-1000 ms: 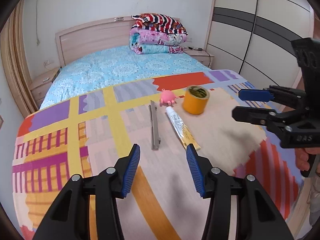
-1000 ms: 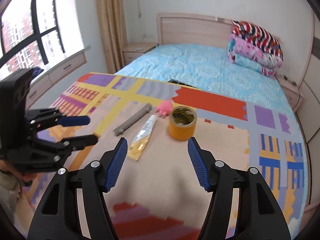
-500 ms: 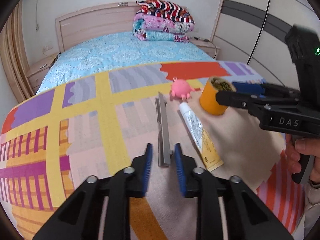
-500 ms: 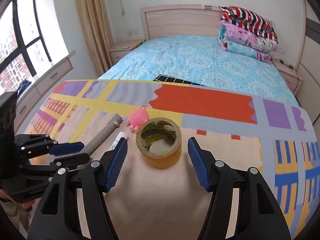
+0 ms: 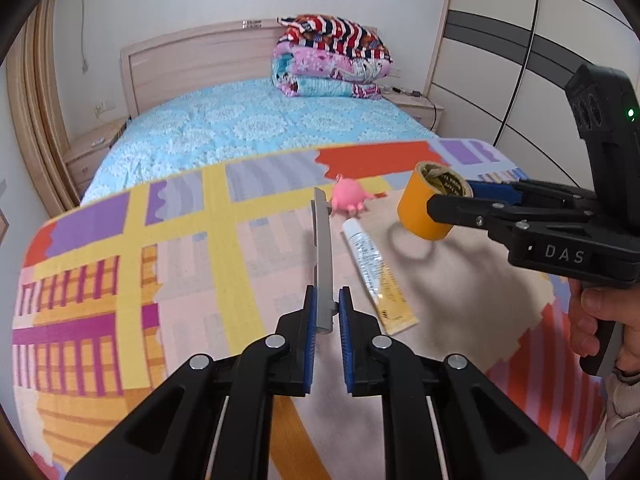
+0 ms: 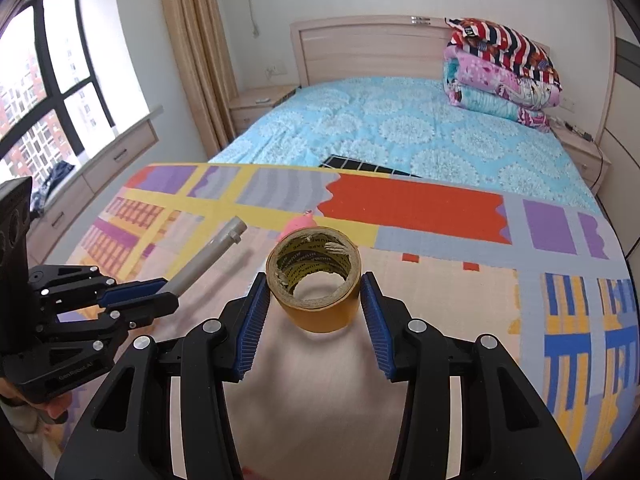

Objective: Collect trash
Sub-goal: 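Grasp the grey stick with left gripper while right grasps the orange tape roll, then carry stick and tape roll to the black bin and open both grippers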

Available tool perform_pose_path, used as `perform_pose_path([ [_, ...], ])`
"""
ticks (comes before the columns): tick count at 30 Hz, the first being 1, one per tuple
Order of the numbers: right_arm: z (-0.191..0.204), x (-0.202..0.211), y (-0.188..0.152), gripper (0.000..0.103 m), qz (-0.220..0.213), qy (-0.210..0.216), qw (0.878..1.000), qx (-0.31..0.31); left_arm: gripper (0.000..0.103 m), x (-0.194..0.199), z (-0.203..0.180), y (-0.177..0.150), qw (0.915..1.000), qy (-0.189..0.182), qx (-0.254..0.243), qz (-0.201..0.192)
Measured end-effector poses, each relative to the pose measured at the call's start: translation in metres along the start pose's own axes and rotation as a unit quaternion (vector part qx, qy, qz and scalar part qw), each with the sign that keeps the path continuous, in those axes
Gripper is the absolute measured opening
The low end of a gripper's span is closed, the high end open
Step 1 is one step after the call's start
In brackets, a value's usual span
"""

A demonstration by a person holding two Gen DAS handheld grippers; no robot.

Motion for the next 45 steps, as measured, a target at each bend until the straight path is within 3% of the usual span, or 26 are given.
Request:
perform_pose_path([
  [15,0.015,0.084,-0.027,0.046,-0.033,0.003,0.999,0.021,0.010,0.093,-0.043,-0.006,0.9988,0.004,-0.016,-0.045],
  [22,0.031,0.122,-0.055,0.046,-0.046,-0.009,0.998,0.050,0.010,0.131,-0.067,-0.019,0.9976,-0.018,-0.016,-0.065],
  [29,0.041,0.165,-0.086,0.046,-0.065,-0.008,0.996,0.067,0.010,0.173,-0.104,-0.037,0.9954,-0.013,-0.040,-0.086],
  [35,0.049,0.196,-0.110,0.046,-0.081,0.005,0.995,0.063,0.010,0.210,-0.137,-0.055,0.9921,-0.030,-0.045,-0.114],
  [45,0.069,0.233,-0.160,0.046,-0.080,0.038,0.993,0.082,0.010,0.223,-0.176,-0.103,0.9914,-0.062,-0.043,-0.107],
])
Point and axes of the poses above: each gripper's, at about its wrist camera, not at the fingertips, and x roughly against the way its jaws point, z to its left, y to its top, the point moved 9 cm from there along -x, roughly the way its jaws point, and after that the axes turned 11 degrees about -x, right-handed, at the moved point
